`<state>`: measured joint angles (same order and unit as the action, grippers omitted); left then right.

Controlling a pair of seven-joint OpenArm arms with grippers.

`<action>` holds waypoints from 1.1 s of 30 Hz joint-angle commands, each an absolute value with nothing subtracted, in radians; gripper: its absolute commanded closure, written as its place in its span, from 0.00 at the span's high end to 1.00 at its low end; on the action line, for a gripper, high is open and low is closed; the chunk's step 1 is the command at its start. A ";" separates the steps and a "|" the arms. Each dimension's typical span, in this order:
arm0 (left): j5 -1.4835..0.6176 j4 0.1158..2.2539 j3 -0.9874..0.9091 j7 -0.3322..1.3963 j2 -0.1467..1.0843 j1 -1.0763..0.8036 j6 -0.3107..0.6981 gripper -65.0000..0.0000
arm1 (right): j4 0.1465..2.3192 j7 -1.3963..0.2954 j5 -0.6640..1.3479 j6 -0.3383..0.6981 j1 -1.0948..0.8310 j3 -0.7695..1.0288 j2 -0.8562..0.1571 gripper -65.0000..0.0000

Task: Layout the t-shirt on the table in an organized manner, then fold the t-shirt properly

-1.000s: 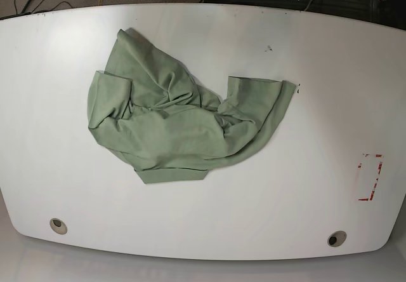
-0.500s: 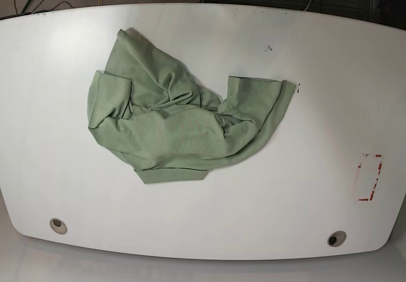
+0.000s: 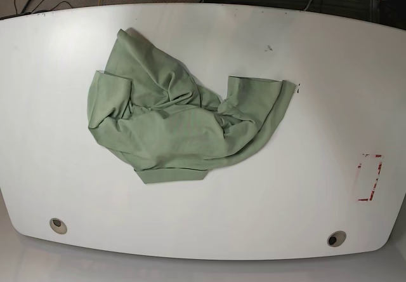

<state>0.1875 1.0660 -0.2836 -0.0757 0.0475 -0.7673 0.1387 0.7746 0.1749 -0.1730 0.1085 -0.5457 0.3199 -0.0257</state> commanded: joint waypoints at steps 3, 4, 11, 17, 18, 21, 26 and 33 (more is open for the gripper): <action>0.188 1.134 -0.289 -0.092 0.056 -0.811 0.132 0.35 | 0.843 0.185 -0.170 0.107 -0.602 0.345 -0.031 0.13; 0.188 1.148 -0.289 -0.091 0.056 -0.818 0.132 0.35 | 0.860 0.184 -0.170 0.107 -0.610 0.350 -0.031 0.12; 0.191 1.279 -0.289 -0.073 0.056 -0.862 0.131 0.35 | 1.039 0.174 -0.173 0.105 -0.697 0.388 -0.026 0.12; 0.189 1.346 -0.289 -0.060 0.059 -0.886 0.133 0.35 | 1.211 0.154 -0.174 0.105 -0.775 0.399 -0.016 0.12; 0.189 1.354 -0.289 -0.059 0.059 -0.888 0.133 0.35 | 1.235 0.152 -0.174 0.105 -0.787 0.400 -0.014 0.12; 0.187 1.371 -0.288 -0.054 0.057 -0.884 0.133 0.35 | 1.300 0.149 -0.174 0.106 -0.817 0.400 -0.008 0.12; 0.185 1.407 -0.288 -0.044 0.056 -0.885 0.133 0.35 | 1.398 0.145 -0.174 0.109 -0.861 0.399 -0.002 0.12; 0.180 1.502 -0.290 -0.013 0.055 -0.913 0.135 0.34 | 1.504 0.116 -0.178 0.109 -0.906 0.397 -0.001 0.13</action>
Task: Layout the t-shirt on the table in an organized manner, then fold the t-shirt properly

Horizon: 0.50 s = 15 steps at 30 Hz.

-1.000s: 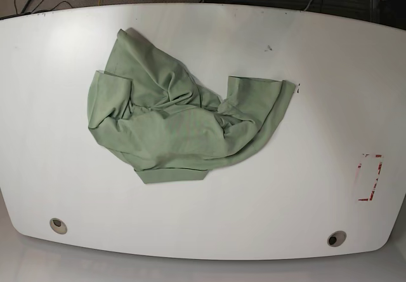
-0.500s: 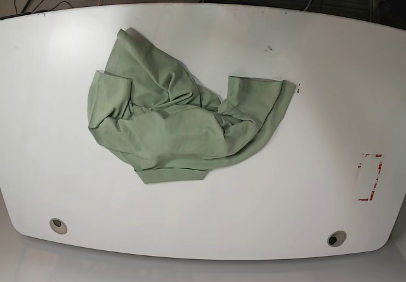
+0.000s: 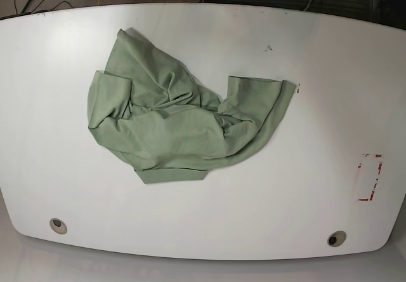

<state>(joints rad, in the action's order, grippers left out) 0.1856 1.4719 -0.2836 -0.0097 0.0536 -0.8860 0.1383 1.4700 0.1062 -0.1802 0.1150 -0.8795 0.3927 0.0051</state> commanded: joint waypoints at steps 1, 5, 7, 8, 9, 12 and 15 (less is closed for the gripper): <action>0.179 1.515 -0.290 -0.009 0.055 -0.916 0.135 0.34 | 1.517 0.113 -0.177 0.109 -0.910 0.396 0.000 0.13; 0.176 1.561 -0.287 0.002 0.054 -0.930 0.137 0.35 | 1.542 0.108 -0.180 0.108 -0.916 0.399 0.000 0.13; 0.175 1.589 -0.285 0.014 0.053 -0.935 0.137 0.35 | 1.557 0.102 -0.181 0.109 -0.918 0.399 0.001 0.13; 0.173 1.603 -0.285 0.018 0.054 -0.937 0.136 0.35 | 1.564 0.099 -0.181 0.108 -0.920 0.399 0.000 0.13; 0.172 1.617 -0.284 0.023 0.054 -0.940 0.136 0.35 | 1.570 0.097 -0.181 0.108 -0.922 0.400 0.000 0.13; 0.170 1.665 -0.284 0.037 0.054 -0.946 0.135 0.35 | 1.586 0.096 -0.179 0.108 -0.925 0.400 -0.001 0.13; 0.169 1.711 -0.283 0.054 0.053 -0.949 0.133 0.36 | 1.599 0.095 -0.179 0.108 -0.928 0.401 -0.002 0.13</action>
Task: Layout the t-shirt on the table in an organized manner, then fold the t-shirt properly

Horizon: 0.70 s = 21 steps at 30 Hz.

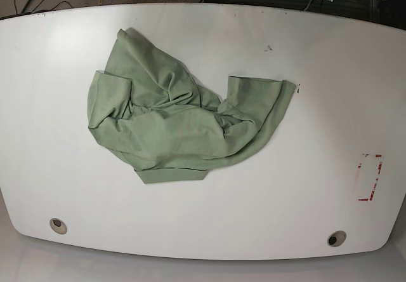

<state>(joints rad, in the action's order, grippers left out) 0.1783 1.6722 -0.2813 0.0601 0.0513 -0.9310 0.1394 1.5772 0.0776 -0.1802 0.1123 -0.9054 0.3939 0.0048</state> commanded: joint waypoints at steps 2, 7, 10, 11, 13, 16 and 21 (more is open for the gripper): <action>0.168 1.737 -0.282 0.068 0.053 -0.948 0.133 0.36 | 1.608 0.091 -0.180 0.108 -0.928 0.400 -0.001 0.13; 0.176 1.794 -0.284 0.104 0.047 -0.926 0.136 0.38 | 1.638 0.077 -0.183 0.109 -0.924 0.400 -0.004 0.13; 0.180 1.813 -0.285 0.121 0.040 -0.909 0.137 0.38 | 1.649 0.069 -0.184 0.108 -0.920 0.400 -0.003 0.13; 0.182 1.816 -0.285 0.126 0.037 -0.901 0.136 0.38 | 1.652 0.066 -0.185 0.108 -0.919 0.400 -0.003 0.13; 0.181 1.822 -0.284 0.137 0.035 -0.885 0.137 0.39 | 1.662 0.061 -0.187 0.109 -0.920 0.401 -0.002 0.13; 0.178 1.824 -0.281 0.153 0.034 -0.859 0.140 0.40 | 1.678 0.053 -0.189 0.111 -0.917 0.403 0.000 0.13; 0.186 1.765 -0.275 0.255 0.022 -0.842 0.133 0.38 | 1.656 0.044 -0.173 0.113 -0.809 0.343 0.008 0.12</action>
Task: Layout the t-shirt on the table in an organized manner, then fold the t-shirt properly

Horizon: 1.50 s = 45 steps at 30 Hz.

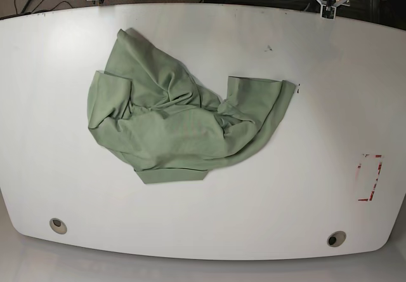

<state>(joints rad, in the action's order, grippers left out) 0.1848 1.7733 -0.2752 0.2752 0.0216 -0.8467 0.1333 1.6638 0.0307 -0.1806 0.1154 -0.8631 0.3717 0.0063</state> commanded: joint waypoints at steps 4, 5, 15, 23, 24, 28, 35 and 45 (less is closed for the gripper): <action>0.186 1.751 -0.275 0.255 0.022 -0.842 0.133 0.38 | 1.649 0.038 -0.174 0.111 -0.799 0.335 0.007 0.12; 0.186 1.744 -0.275 0.255 0.022 -0.842 0.133 0.38 | 1.644 0.038 -0.174 0.111 -0.799 0.332 0.007 0.12; 0.183 1.742 -0.277 0.252 0.022 -0.845 0.133 0.38 | 1.653 0.042 -0.176 0.107 -0.802 0.334 0.007 0.12; 0.183 1.747 -0.278 0.249 0.022 -0.849 0.133 0.38 | 1.653 0.045 -0.173 0.107 -0.828 0.335 0.008 0.12; 0.183 1.748 -0.278 0.249 0.022 -0.852 0.133 0.38 | 1.655 0.045 -0.173 0.107 -0.835 0.334 0.008 0.12; 0.182 1.756 -0.278 0.243 0.022 -0.866 0.133 0.38 | 1.670 0.045 -0.173 0.105 -0.848 0.332 0.008 0.12; 0.182 1.773 -0.277 0.199 0.018 -0.906 0.133 0.38 | 1.685 0.045 -0.173 0.105 -0.892 0.331 0.010 0.12; 0.182 1.771 -0.278 0.193 0.002 -0.938 0.134 0.38 | 1.690 0.045 -0.176 0.104 -0.937 0.332 0.041 0.12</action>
